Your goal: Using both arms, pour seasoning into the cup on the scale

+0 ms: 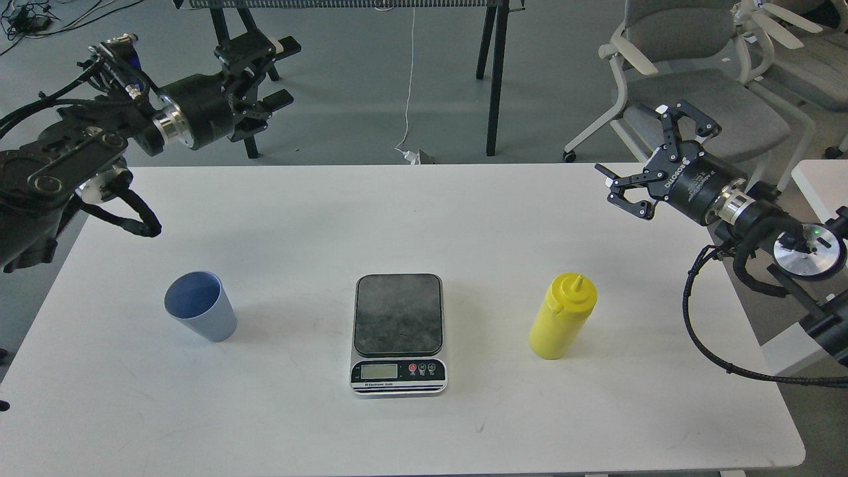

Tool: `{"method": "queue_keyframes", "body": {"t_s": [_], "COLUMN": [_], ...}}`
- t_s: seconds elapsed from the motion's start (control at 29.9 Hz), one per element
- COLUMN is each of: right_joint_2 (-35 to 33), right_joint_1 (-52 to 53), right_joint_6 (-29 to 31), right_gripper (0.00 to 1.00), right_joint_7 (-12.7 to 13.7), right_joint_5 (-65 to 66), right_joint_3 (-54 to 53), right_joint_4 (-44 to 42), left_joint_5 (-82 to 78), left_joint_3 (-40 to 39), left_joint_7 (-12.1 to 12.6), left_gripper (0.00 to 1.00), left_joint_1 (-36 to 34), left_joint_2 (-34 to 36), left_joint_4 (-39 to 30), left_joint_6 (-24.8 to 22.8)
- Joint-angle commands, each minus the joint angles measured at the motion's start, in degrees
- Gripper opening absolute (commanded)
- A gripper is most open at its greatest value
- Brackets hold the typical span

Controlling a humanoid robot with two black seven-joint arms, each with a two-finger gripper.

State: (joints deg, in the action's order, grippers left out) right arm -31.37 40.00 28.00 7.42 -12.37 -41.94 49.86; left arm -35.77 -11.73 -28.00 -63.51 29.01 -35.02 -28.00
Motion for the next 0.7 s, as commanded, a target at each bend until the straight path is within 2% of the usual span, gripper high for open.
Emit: {"method": "queue_keyframes", "body": {"t_s": [0.0,0.23,0.43,0.53,0.67], "right_joint_2": [0.0,0.0,0.08,0.09,0.17], "right_joint_1": [0.07,-0.01,-0.1,-0.1,-0.1], "right_joint_6": [0.0,0.0,0.0,0.0,0.0], "right_gripper": [1.0,1.0,1.0,1.0,1.0], "right_joint_7": [-0.03,-0.03,-0.12,-0.12,-0.12], "right_joint_5": [-0.02,-0.02,-0.02,-0.02,-0.02], "right_joint_3": [-0.24,-0.33,-0.33,-0.42,-0.42], "right_joint_4": [-0.03,-0.03,-0.03,-0.03,-0.03], "left_joint_5": [-0.44,-3.51,-25.27,-35.74,-44.99], "left_joint_3": [0.22,0.75,0.48,0.57,0.57], "left_joint_7": [0.0,0.0,0.0,0.0,0.0], "left_gripper": [1.0,1.0,1.0,1.0,1.0], "left_joint_1": [0.06,-0.21,-3.19,-6.09,-7.76], "left_joint_2": [-0.1,0.34,5.61,8.68,15.97], "left_joint_4": [0.13,0.31,-1.7,-7.05,-19.79], "left_joint_6": [0.0,0.0,0.0,0.0,0.0]}}
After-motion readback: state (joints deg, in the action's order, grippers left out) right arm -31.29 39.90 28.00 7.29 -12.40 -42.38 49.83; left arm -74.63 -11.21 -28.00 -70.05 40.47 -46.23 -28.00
